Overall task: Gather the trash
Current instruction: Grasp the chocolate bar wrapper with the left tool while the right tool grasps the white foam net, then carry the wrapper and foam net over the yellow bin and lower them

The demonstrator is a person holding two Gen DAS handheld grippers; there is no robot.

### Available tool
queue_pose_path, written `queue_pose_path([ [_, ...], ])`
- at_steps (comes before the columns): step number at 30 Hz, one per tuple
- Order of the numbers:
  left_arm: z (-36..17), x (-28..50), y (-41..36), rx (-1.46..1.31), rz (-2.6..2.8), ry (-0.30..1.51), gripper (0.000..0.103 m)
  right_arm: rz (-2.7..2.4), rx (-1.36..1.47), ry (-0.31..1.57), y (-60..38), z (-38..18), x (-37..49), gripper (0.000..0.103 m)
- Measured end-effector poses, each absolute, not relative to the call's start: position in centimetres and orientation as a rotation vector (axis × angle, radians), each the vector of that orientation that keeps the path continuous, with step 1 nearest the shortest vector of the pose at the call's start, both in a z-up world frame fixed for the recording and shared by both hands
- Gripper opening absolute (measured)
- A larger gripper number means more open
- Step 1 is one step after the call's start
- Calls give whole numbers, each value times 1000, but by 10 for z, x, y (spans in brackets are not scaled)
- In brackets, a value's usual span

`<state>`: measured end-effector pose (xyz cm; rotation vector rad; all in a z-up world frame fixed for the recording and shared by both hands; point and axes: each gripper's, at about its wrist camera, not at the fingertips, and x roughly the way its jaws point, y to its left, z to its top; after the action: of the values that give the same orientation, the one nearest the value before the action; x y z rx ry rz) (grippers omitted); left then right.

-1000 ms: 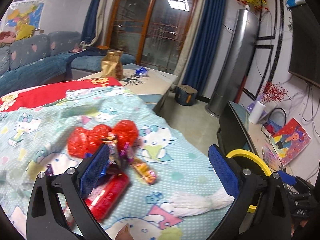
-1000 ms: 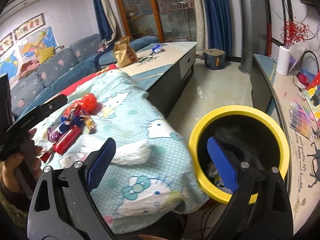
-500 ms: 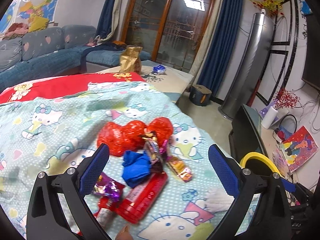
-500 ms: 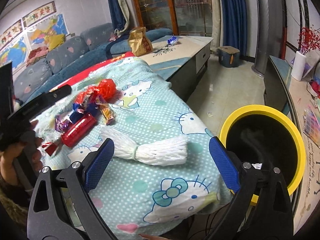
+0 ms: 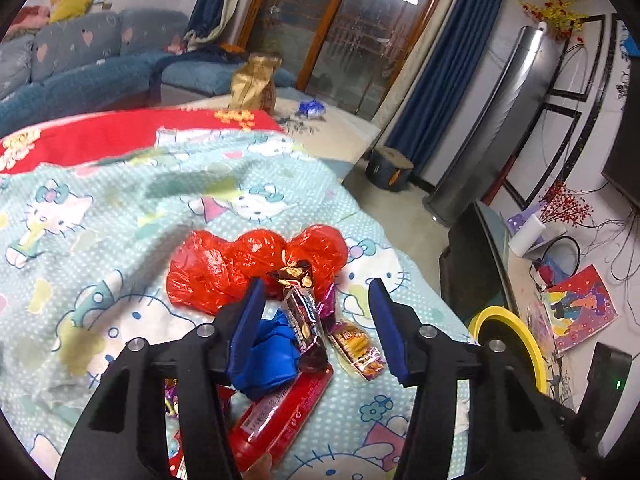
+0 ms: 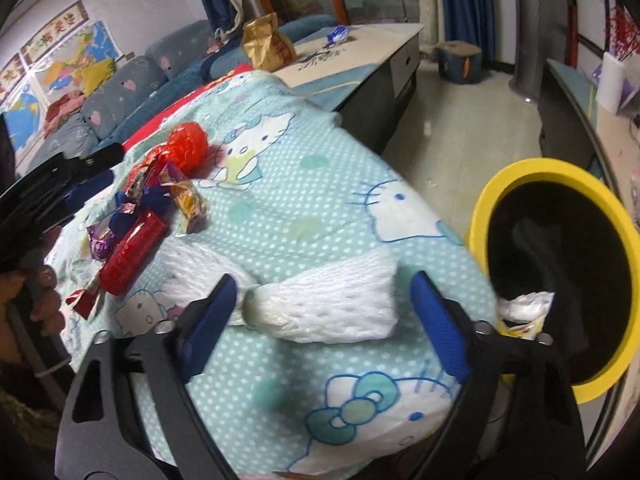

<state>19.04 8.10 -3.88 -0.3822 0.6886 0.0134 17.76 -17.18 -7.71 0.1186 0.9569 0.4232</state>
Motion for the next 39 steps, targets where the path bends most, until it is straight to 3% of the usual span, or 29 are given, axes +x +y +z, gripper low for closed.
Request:
queue_pose_path([
  [8, -60, 208, 86, -416, 35, 767, 50, 507, 104, 933, -162, -75, 165, 33],
  [11, -65, 210, 84, -415, 31, 780, 46, 540, 68, 920, -154, -73, 154, 25],
  [16, -70, 211, 83, -410, 25, 800, 29, 584, 25, 902, -144, -66, 138, 22],
  [21, -70, 205, 83, -417, 12, 807, 22, 613, -12, 883, -140, -62, 126, 20],
  [39, -15, 167, 78, -447, -85, 671, 20, 628, -13, 835, -145, -47, 119, 18],
])
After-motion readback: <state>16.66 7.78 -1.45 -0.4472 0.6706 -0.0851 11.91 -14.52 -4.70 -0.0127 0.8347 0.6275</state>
